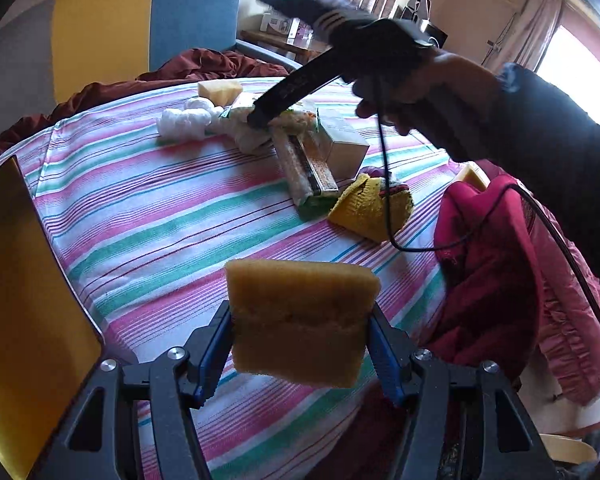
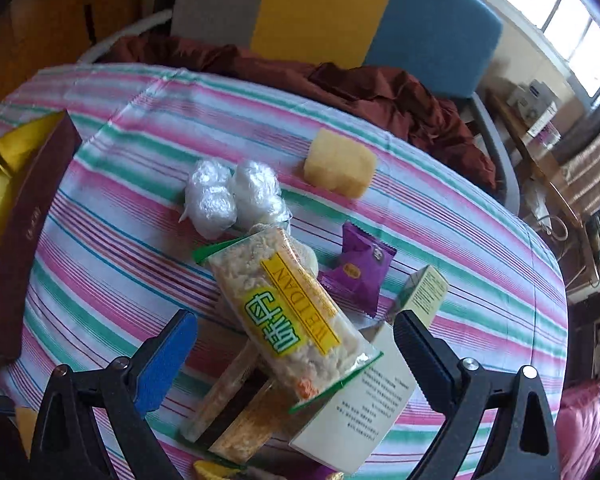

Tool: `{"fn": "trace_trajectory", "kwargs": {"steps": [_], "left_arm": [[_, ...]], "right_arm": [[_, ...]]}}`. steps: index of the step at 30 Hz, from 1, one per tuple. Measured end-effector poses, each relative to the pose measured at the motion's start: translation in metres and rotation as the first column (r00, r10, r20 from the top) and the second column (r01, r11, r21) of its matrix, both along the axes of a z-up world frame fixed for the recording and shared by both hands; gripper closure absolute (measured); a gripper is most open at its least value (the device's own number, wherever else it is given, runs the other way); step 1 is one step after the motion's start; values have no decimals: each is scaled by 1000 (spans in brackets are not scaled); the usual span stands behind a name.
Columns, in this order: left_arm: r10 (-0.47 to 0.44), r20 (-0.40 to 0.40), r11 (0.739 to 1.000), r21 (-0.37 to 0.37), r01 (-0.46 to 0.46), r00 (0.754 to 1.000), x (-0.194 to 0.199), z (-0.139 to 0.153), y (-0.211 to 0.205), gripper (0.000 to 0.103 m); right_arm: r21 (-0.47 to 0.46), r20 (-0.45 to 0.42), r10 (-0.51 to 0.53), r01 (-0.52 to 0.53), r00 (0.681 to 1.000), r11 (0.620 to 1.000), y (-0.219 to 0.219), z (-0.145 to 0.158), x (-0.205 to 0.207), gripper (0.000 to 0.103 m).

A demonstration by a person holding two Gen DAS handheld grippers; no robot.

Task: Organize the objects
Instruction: 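Grasp the yellow sponge with the left tool while the right tool grasps the WEIDAN packet, then carry the yellow sponge into the gold tray and open the left tool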

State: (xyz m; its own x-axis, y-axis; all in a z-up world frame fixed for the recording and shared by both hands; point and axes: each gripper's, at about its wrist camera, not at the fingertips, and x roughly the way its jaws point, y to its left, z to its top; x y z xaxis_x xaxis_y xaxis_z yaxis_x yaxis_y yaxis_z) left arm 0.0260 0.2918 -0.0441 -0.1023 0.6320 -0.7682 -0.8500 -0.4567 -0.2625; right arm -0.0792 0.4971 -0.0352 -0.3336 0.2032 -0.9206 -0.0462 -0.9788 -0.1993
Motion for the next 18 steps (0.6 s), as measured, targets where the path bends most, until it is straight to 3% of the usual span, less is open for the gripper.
{"fn": "trace_trajectory", "kwargs": {"steps": [2, 3, 4, 6, 10, 13, 18], "left_arm": [[4, 4, 1000, 6, -4, 1000, 0, 3, -3, 39], [7, 6, 1000, 9, -7, 1000, 0, 4, -6, 39], [12, 7, 1000, 12, -12, 1000, -1, 5, -9, 39], [25, 13, 999, 22, -25, 1000, -2, 8, -14, 39], [61, 13, 997, 52, -61, 998, -5, 19, -29, 39], [104, 13, 991, 82, -105, 994, -9, 27, -44, 39], [195, -8, 976, 103, -193, 981, -17, 39, -77, 39]], "right_arm": [[9, 33, -15, 15, 999, 1000, 4, -9, -5, 16], [-16, 29, -21, 22, 999, 1000, 6, -10, -5, 39], [-49, 9, -34, 34, 999, 998, 7, -7, -2, 51], [-59, -36, -54, 51, 998, 997, 3, 2, 3, 59], [-72, -123, -74, 65, 990, 995, -14, 26, 13, 59], [-137, -162, -57, 35, 985, 990, -41, 38, 19, 59], [-205, -133, -2, -26, 991, 978, -95, 14, 29, 59]]}}
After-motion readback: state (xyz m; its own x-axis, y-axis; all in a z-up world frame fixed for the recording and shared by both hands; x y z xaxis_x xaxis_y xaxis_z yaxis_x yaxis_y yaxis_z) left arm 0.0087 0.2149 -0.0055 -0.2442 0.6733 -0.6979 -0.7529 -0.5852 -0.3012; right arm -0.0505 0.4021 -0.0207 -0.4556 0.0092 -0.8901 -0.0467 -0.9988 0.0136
